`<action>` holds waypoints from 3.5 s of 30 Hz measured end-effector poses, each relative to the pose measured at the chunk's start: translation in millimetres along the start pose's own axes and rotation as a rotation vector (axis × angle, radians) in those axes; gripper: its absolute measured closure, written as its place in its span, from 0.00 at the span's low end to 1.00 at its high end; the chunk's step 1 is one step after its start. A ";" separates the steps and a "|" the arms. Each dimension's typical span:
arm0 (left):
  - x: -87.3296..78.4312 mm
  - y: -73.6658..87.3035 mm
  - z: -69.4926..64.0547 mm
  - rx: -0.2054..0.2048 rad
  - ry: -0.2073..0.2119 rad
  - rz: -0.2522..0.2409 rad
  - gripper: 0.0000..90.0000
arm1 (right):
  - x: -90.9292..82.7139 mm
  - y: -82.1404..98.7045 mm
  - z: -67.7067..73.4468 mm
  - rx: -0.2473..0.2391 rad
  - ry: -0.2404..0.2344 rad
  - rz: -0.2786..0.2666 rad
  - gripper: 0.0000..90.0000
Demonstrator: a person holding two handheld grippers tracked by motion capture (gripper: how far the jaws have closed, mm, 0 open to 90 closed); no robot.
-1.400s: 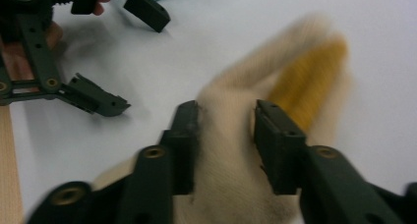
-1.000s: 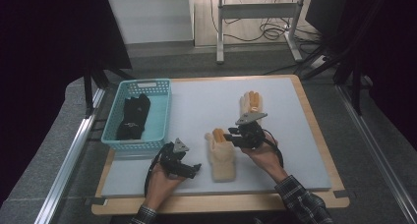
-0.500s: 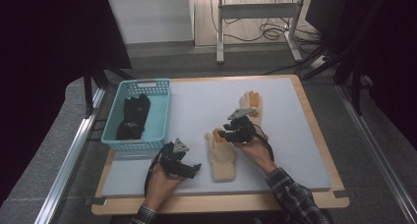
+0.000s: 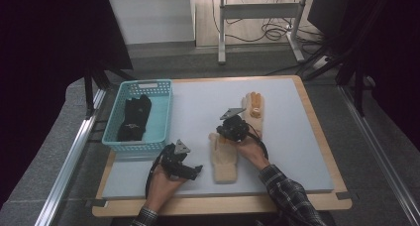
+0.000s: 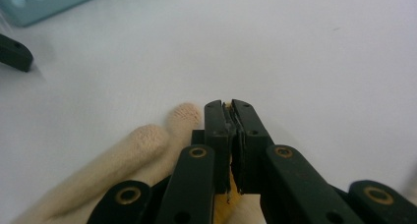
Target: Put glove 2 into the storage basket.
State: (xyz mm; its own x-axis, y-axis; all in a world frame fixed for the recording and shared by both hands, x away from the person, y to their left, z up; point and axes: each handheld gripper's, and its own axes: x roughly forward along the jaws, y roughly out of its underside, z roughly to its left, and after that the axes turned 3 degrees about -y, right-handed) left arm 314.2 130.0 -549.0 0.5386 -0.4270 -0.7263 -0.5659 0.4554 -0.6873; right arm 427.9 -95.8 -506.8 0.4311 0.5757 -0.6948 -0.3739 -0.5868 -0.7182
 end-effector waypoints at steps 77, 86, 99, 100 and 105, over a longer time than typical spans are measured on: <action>0.2 0.0 -0.3 -0.003 0.001 -0.002 0.00 | -74.8 33.0 -97.3 0.175 0.117 -0.092 0.70; 0.1 0.0 0.0 0.000 0.000 -0.001 0.00 | -110.4 22.5 -59.0 0.167 0.047 -0.154 0.70; 0.2 0.0 -0.2 -0.003 -0.001 -0.003 0.00 | -112.3 26.7 19.4 0.145 -0.072 -0.123 0.70; 0.4 0.0 -0.4 -0.005 -0.002 -0.007 0.00 | -110.4 27.5 23.7 0.147 -0.077 -0.121 0.70; 0.3 0.1 -0.6 -0.007 -0.001 -0.008 0.00 | -97.7 34.6 47.2 0.154 -0.097 -0.088 0.70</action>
State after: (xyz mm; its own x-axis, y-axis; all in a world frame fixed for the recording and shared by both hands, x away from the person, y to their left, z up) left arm 313.9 129.4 -549.3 0.5438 -0.4294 -0.7210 -0.5659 0.4468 -0.6929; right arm 334.1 -145.5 -465.6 0.3889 0.6775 -0.6243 -0.4628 -0.4423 -0.7683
